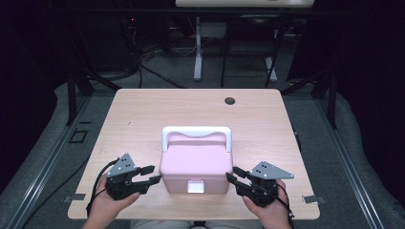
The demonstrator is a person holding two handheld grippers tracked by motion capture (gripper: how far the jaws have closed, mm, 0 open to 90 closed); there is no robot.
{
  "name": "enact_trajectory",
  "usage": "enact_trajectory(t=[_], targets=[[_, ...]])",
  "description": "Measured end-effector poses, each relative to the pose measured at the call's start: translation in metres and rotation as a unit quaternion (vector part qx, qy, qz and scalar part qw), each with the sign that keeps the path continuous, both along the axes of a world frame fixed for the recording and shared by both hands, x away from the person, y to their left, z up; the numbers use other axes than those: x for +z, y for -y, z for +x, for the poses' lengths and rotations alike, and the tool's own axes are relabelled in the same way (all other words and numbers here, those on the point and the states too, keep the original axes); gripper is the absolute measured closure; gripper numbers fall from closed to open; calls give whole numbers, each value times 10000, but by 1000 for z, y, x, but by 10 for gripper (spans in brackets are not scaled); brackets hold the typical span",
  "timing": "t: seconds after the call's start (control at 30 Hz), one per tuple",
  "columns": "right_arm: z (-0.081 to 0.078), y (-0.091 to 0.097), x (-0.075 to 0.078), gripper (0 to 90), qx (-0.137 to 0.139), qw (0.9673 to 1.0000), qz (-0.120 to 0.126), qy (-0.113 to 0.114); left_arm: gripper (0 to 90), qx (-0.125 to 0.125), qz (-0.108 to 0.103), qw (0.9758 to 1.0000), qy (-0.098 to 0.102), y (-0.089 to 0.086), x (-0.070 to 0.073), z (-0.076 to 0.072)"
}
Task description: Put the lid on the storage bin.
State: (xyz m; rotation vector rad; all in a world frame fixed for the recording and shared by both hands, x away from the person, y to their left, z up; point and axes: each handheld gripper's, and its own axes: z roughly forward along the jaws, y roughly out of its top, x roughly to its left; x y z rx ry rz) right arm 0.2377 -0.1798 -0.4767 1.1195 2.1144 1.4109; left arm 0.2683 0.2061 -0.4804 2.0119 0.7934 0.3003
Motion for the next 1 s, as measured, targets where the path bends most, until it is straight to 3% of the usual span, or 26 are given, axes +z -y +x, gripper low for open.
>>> enact_trajectory(t=[1.0], targets=[[8, 2, -3, 644, -61, 9999, 100, -39, 554, 279, -66, 9996, 34, -2, 0, 7]])
